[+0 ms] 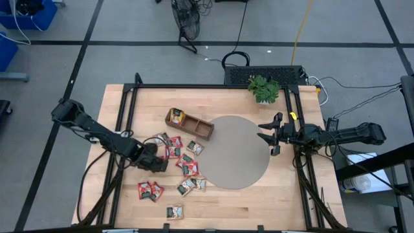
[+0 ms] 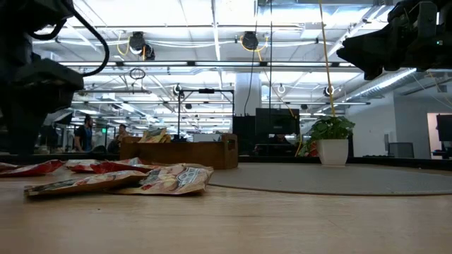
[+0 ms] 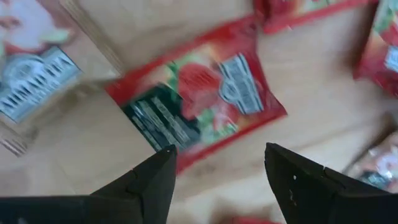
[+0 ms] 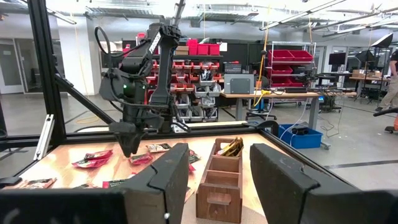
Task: Pick & Place Tea
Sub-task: Put the red tea bag into the middle section of the wooden organizer
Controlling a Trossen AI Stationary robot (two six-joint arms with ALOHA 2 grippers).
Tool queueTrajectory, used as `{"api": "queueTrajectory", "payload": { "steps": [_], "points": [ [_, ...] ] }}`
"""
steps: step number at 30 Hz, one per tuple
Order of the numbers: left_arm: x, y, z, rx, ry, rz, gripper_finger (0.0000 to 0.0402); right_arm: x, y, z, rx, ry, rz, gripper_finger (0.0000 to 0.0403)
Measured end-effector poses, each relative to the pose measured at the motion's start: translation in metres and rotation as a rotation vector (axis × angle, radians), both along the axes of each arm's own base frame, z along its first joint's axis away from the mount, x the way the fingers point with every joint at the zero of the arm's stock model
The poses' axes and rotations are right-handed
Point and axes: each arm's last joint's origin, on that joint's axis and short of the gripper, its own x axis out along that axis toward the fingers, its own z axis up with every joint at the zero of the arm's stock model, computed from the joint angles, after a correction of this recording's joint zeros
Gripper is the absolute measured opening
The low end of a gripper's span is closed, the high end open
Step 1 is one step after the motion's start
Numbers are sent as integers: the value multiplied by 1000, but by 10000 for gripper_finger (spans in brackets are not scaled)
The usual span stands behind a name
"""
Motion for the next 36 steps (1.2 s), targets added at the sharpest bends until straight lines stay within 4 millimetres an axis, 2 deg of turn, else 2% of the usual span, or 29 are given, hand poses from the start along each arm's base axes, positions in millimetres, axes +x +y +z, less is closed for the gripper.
{"api": "queueTrajectory", "payload": {
  "steps": [6, 12, 16, 21, 27, 33, 36],
  "points": [
    [-5, 5, -10, 9, 8, 53, 243, 0, 0, 0, 0, 0, 0, 155],
    [-4, 13, -13, 41, 5, 65, 243, 0, 0, 0, 0, 0, 0, 155],
    [-2, 20, -13, 119, -20, 71, 243, 0, 0, 0, 0, 0, 0, 155],
    [1, 32, -14, 303, -63, 53, 243, 0, 0, 0, 0, -1, 0, 155],
    [8, 43, -12, 428, -102, -66, 243, 0, 0, 0, 0, 0, 0, 155],
    [14, 43, -10, 402, -151, -231, 243, 0, 0, 0, 0, 0, 0, 155],
    [14, 43, -11, 391, -145, -233, 243, 0, 0, 0, 0, 0, 0, 155]
  ]
}}
